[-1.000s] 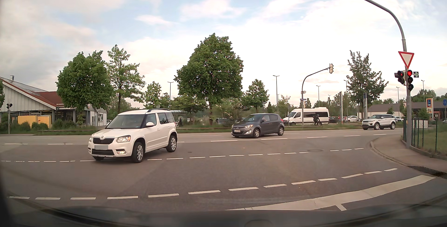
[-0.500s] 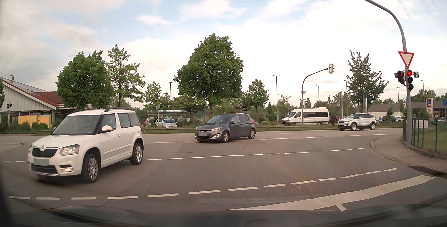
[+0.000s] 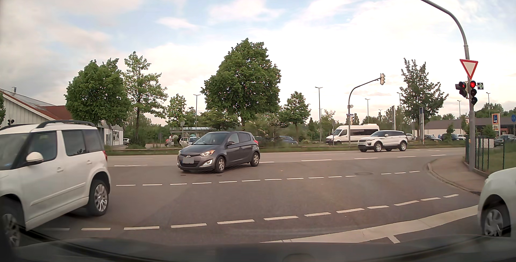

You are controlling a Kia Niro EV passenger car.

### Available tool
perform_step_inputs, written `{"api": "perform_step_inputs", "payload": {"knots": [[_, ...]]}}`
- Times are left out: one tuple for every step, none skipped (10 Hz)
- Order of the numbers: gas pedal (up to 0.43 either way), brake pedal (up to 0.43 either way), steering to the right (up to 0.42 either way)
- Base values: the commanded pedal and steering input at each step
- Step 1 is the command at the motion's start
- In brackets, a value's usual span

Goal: Follow the waypoints while adhering to traffic rules and regulations

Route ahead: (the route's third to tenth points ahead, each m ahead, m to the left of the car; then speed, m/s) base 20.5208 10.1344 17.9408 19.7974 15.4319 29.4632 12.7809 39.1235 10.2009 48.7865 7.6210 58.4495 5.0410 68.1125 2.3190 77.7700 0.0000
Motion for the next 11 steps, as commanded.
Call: {"api": "perform_step_inputs", "payload": {"knots": [[0.000,0.360,-0.001],[0.000,0.360,-0.001],[0.000,0.360,-0.001],[0.000,0.360,-0.001],[0.000,0.360,-0.001],[0.000,0.360,-0.001],[0.000,0.360,-0.001],[0.000,0.360,-0.001],[0.000,0.360,-0.001],[0.000,0.360,-0.001],[0.000,0.360,-0.001]]}}
